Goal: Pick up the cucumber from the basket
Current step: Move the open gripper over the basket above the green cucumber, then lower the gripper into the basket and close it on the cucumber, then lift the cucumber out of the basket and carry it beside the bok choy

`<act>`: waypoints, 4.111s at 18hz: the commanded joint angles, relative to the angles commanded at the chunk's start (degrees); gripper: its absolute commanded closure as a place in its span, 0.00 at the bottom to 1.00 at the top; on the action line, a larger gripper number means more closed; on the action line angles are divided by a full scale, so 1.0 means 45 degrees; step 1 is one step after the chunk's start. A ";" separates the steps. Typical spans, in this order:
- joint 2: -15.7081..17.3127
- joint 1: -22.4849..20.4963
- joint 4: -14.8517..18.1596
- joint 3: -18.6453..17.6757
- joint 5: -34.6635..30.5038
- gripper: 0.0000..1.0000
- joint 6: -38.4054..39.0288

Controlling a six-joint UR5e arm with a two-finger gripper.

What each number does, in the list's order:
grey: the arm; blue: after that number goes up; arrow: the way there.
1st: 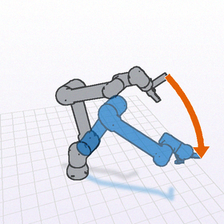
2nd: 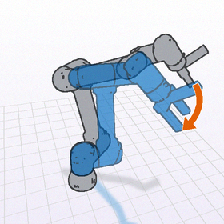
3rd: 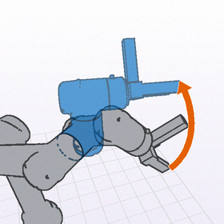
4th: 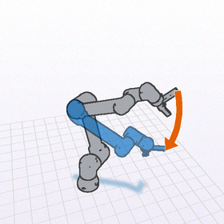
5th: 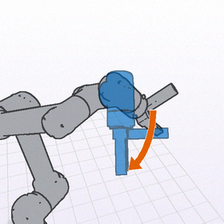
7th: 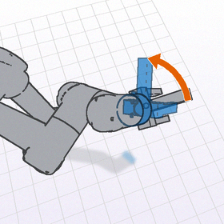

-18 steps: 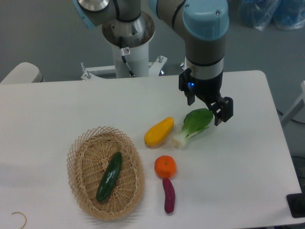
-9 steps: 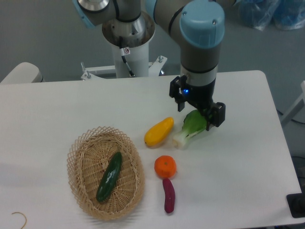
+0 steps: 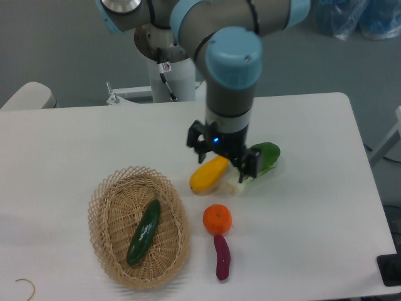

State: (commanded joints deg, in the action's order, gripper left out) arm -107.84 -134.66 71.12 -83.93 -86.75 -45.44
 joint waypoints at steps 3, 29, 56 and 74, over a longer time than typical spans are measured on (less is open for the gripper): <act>-0.0235 0.0450 -0.0841 -0.0450 -0.0058 0.00 0.0740; -0.2793 0.3029 -0.4749 -0.2385 -0.1465 0.00 0.3808; -0.2717 0.3010 -0.4535 -0.1078 -0.1504 0.68 0.1957; -0.1251 -0.1283 -0.0415 0.1638 -0.0938 0.70 -0.4934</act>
State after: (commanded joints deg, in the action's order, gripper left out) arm -113.47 -140.43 69.25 -76.55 -90.97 -67.65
